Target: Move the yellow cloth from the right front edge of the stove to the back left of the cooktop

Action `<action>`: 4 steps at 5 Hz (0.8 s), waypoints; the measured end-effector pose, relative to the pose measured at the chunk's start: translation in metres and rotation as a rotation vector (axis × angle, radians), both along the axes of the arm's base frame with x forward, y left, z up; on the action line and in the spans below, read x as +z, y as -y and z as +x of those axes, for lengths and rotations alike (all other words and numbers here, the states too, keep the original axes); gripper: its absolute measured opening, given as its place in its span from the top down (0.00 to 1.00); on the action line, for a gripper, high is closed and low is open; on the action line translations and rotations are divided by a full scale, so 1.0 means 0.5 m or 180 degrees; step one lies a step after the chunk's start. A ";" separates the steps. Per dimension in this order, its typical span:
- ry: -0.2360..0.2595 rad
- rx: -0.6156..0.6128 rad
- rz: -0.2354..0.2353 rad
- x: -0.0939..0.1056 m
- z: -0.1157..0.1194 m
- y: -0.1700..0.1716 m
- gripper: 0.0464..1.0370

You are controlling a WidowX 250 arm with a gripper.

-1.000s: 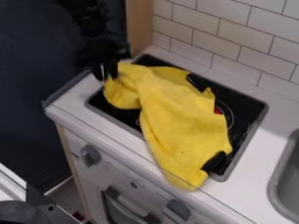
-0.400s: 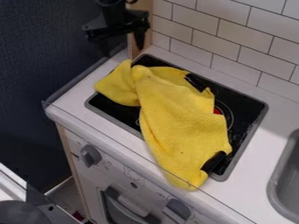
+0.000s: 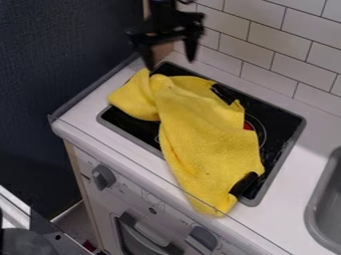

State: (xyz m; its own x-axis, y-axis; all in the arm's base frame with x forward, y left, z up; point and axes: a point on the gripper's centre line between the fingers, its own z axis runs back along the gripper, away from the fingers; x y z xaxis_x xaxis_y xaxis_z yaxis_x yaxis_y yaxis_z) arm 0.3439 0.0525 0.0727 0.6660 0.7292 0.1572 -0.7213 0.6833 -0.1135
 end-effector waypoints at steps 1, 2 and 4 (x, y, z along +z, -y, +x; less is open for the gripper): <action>-0.0146 0.0219 -0.0216 0.023 0.003 0.008 0.04; -0.0366 0.0756 0.0025 -0.001 -0.020 0.088 0.04; -0.0419 0.0539 -0.0256 0.030 -0.075 0.270 0.04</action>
